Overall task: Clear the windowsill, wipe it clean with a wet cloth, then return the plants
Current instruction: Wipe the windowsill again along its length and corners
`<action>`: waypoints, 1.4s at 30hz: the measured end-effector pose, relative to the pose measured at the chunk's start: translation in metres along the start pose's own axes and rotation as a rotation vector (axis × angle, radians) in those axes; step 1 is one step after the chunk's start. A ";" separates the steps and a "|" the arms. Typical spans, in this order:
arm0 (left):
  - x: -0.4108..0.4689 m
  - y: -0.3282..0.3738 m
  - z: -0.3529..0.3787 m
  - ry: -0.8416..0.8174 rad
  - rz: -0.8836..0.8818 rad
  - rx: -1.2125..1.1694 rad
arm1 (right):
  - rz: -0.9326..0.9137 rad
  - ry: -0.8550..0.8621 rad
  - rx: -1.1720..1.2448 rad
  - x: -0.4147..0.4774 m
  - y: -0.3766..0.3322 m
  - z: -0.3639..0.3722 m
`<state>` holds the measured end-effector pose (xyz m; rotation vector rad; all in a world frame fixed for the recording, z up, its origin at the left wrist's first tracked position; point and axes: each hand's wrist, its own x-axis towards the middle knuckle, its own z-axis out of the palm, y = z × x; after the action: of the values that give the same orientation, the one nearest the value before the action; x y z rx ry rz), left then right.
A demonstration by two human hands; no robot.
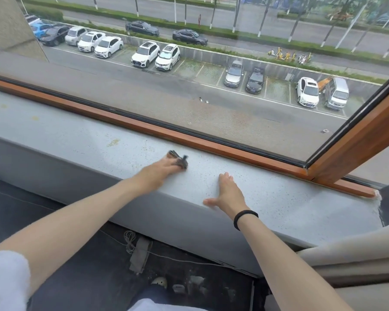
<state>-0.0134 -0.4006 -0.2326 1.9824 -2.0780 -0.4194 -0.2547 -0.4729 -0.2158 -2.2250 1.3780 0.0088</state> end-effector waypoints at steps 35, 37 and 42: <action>0.050 0.019 0.017 0.031 0.246 0.001 | 0.008 -0.014 0.066 -0.008 -0.019 0.017; 0.054 0.008 0.014 0.112 0.073 0.039 | 0.013 -0.009 0.069 -0.008 -0.020 0.019; 0.051 0.048 0.022 -0.062 0.110 -0.003 | 0.021 -0.004 0.097 -0.009 -0.023 0.021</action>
<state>-0.0684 -0.4483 -0.2371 1.8650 -2.2099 -0.4681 -0.2343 -0.4478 -0.2222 -2.1294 1.3699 -0.0451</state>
